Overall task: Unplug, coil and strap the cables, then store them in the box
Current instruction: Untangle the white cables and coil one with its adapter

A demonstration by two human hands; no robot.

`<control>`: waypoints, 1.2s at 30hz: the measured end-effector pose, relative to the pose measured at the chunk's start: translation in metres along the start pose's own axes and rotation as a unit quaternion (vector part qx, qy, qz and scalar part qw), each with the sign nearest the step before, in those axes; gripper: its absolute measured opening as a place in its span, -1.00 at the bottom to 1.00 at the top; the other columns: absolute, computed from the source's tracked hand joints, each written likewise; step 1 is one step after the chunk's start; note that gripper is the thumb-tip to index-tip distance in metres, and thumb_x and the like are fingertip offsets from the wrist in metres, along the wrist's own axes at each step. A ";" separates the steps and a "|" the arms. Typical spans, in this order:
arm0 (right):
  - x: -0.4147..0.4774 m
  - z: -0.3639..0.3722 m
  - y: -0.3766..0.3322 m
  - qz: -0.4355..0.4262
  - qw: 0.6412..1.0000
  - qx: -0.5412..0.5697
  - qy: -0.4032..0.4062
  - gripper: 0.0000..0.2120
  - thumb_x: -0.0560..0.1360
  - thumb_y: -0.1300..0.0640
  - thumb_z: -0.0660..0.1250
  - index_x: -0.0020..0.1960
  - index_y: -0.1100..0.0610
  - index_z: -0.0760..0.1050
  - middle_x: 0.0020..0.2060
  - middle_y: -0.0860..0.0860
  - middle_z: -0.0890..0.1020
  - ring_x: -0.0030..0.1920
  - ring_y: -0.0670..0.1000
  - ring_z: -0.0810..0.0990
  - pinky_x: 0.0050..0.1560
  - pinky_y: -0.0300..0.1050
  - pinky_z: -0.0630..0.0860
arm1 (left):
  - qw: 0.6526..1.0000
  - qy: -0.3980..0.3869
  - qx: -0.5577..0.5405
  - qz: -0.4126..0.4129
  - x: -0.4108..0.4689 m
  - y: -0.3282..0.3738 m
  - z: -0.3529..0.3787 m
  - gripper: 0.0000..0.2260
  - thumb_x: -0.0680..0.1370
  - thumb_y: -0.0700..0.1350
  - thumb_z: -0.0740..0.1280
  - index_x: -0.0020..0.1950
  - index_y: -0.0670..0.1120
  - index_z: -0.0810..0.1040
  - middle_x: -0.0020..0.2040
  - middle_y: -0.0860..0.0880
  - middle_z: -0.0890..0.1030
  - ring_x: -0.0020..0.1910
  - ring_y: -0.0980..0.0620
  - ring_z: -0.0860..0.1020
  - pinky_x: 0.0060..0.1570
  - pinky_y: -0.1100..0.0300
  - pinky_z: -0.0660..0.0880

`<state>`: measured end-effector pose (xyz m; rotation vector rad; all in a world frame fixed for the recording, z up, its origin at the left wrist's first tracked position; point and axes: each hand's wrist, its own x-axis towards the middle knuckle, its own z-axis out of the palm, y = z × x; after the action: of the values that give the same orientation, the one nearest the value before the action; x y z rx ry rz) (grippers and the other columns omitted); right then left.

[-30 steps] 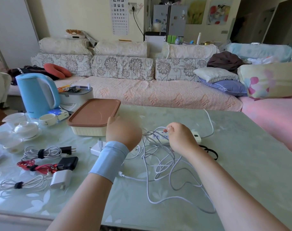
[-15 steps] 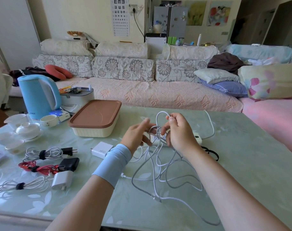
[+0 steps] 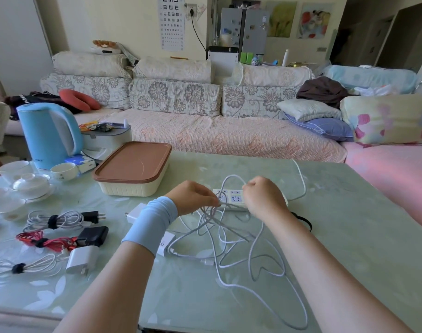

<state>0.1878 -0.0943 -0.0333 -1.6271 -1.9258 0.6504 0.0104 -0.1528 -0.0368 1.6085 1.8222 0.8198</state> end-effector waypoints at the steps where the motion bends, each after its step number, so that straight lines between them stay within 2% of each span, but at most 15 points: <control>1: -0.001 0.001 0.004 -0.016 0.993 -0.115 0.024 -0.76 0.53 0.14 0.21 0.15 0.17 0.50 0.25 0.21 0.50 0.17 0.24 0.47 0.15 0.02 0.43 | 0.999 0.001 0.047 -0.002 0.000 0.000 0.003 -0.90 0.45 0.02 0.45 -0.15 0.03 0.71 -0.18 -0.03 0.66 -0.25 0.07 0.47 -0.19 0.26 0.43; 3: -0.005 0.001 0.007 -0.154 0.964 -0.189 0.105 -0.42 0.45 0.23 0.29 0.46 0.17 0.30 0.48 0.22 0.21 0.44 0.25 0.22 0.39 0.12 0.25 | 0.994 0.009 0.110 0.007 0.001 0.002 0.008 -0.91 0.45 0.02 0.42 -0.21 0.04 0.67 -0.18 0.00 0.66 -0.24 0.05 0.52 -0.16 0.27 0.47; 4: -0.006 0.000 0.004 -0.252 0.940 -0.199 0.112 -0.32 0.41 0.29 0.29 0.52 0.14 0.24 0.51 0.20 0.18 0.48 0.24 0.17 0.45 0.16 0.18 | 0.992 0.014 0.121 0.015 0.001 0.003 0.010 -0.91 0.44 0.02 0.41 -0.24 0.05 0.66 -0.20 0.04 0.66 -0.23 0.04 0.54 -0.14 0.26 0.50; 6: -0.004 0.002 -0.001 -0.388 0.887 -0.248 0.043 -0.31 0.39 0.33 0.27 0.50 0.02 0.32 0.40 0.11 0.40 0.42 0.17 0.31 0.44 0.13 0.17 | 0.987 0.031 0.156 0.034 0.000 0.006 0.017 -0.91 0.43 0.03 0.39 -0.23 0.07 0.65 -0.20 0.07 0.66 -0.18 0.00 0.58 -0.09 0.22 0.54; 7: -0.005 0.004 -0.003 -0.404 0.878 -0.258 -0.005 -0.41 0.44 0.27 0.28 0.45 -0.04 0.40 0.27 0.05 0.50 0.32 0.13 0.41 0.36 0.08 0.23 | 0.980 0.042 0.187 0.046 0.000 0.006 0.019 -0.91 0.43 0.04 0.38 -0.20 0.09 0.66 -0.18 0.06 0.66 -0.16 -0.02 0.58 -0.08 0.20 0.55; 10: -0.005 0.003 -0.005 -0.344 0.888 -0.303 -0.039 -0.77 0.58 -0.05 0.22 0.09 -0.06 0.62 0.01 0.02 0.58 0.11 0.12 0.51 0.05 -0.03 0.34 | 0.979 0.040 0.184 0.073 -0.001 -0.002 0.018 -0.90 0.45 0.09 0.41 -0.11 0.14 0.69 -0.17 0.09 0.62 -0.18 0.04 0.53 -0.11 0.24 0.46; 12: -0.002 -0.005 -0.001 -0.301 0.914 -0.263 -0.070 -0.68 0.56 -0.18 0.24 -0.15 0.00 0.61 -0.16 0.02 0.59 -0.06 0.09 0.54 -0.14 -0.07 0.35 | 0.988 0.031 0.131 0.079 -0.001 -0.010 0.014 -0.86 0.45 0.13 0.43 -0.06 0.13 0.70 -0.19 0.14 0.60 -0.22 0.12 0.49 -0.12 0.25 0.41; 15: 0.003 -0.015 0.005 -0.215 0.964 -0.135 -0.080 -0.63 0.51 -0.24 0.31 -0.26 0.02 0.59 -0.42 -0.03 0.52 -0.34 -0.03 0.48 -0.32 -0.13 0.31 | 0.991 0.048 0.087 0.089 0.001 -0.018 0.008 -0.87 0.49 0.16 0.39 -0.07 0.18 0.70 -0.23 0.16 0.62 -0.26 0.12 0.49 -0.12 0.23 0.43; 19: 0.008 -0.014 0.012 -0.057 0.991 -0.011 0.123 -0.59 0.57 -0.20 0.24 -0.23 0.09 0.59 -0.43 -0.02 0.53 -0.25 0.15 0.56 -0.31 -0.06 0.31 | 0.989 0.076 0.081 0.096 -0.001 -0.022 0.003 -0.86 0.53 0.11 0.35 -0.05 0.18 0.70 -0.27 0.20 0.58 -0.27 0.13 0.48 -0.16 0.25 0.42; 22: 0.015 -0.026 0.020 0.033 0.957 0.119 0.261 -0.60 0.61 -0.17 0.19 -0.14 0.08 0.63 -0.27 0.04 0.64 -0.12 0.17 0.57 -0.15 -0.05 0.34 | 0.984 0.101 0.135 0.066 -0.002 -0.025 0.000 -0.86 0.52 0.15 0.33 -0.12 0.22 0.69 -0.20 0.16 0.61 -0.17 0.08 0.53 -0.11 0.21 0.46; 24: 0.018 -0.030 0.026 0.037 0.954 0.077 0.287 -0.60 0.63 -0.15 0.16 -0.10 0.06 0.64 -0.23 0.03 0.63 0.04 0.19 0.53 0.05 0.01 0.32 | 0.972 0.128 0.196 0.031 -0.004 -0.025 -0.002 -0.81 0.54 0.16 0.28 -0.18 0.21 0.65 -0.22 0.16 0.59 -0.19 0.05 0.53 -0.19 0.21 0.44; 27: 0.021 -0.021 0.028 0.002 0.978 -0.022 0.207 -0.62 0.64 -0.10 0.14 -0.13 0.04 0.63 -0.20 0.02 0.65 0.09 0.19 0.54 0.13 0.02 0.35 | 0.971 0.120 0.209 -0.002 -0.003 -0.026 -0.003 -0.70 0.55 0.18 0.20 -0.21 0.08 0.63 -0.29 0.05 0.58 -0.22 -0.03 0.54 -0.25 0.18 0.41; 30: 0.015 -0.009 0.025 -0.064 0.986 -0.007 0.154 -0.68 0.65 -0.03 0.12 -0.13 0.06 0.57 -0.13 0.03 0.70 -0.01 0.19 0.61 0.07 0.04 0.46 | 0.969 0.105 0.224 -0.015 -0.002 -0.020 0.005 -0.55 0.55 0.30 0.11 -0.21 0.07 0.66 -0.39 0.03 0.52 -0.22 -0.06 0.53 -0.12 0.13 0.39; 33: 0.007 -0.007 0.013 -0.115 0.980 0.056 0.156 -0.70 0.67 0.02 0.09 -0.04 0.12 0.52 -0.05 -0.02 0.67 -0.04 0.14 0.58 -0.06 -0.02 0.41 | 0.970 0.109 0.217 -0.010 0.003 -0.018 0.014 -0.73 0.54 0.26 0.22 0.03 0.20 0.63 -0.17 0.08 0.60 -0.06 -0.02 0.58 -0.02 0.17 0.44; 36: -0.002 -0.006 0.006 -0.148 0.977 0.089 0.126 -0.70 0.68 0.01 0.07 -0.15 0.08 0.43 -0.24 -0.10 0.58 -0.17 0.06 0.49 -0.19 -0.07 0.30 | 0.984 0.116 0.135 -0.028 0.010 -0.024 0.018 -0.81 0.54 0.19 0.28 0.10 0.23 0.58 -0.12 0.06 0.60 -0.07 -0.02 0.59 -0.01 0.16 0.50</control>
<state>0.1966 -0.0948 -0.0336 -1.2161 -1.8160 0.4560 0.0076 -0.1440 -0.0666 1.6746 2.2138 0.7885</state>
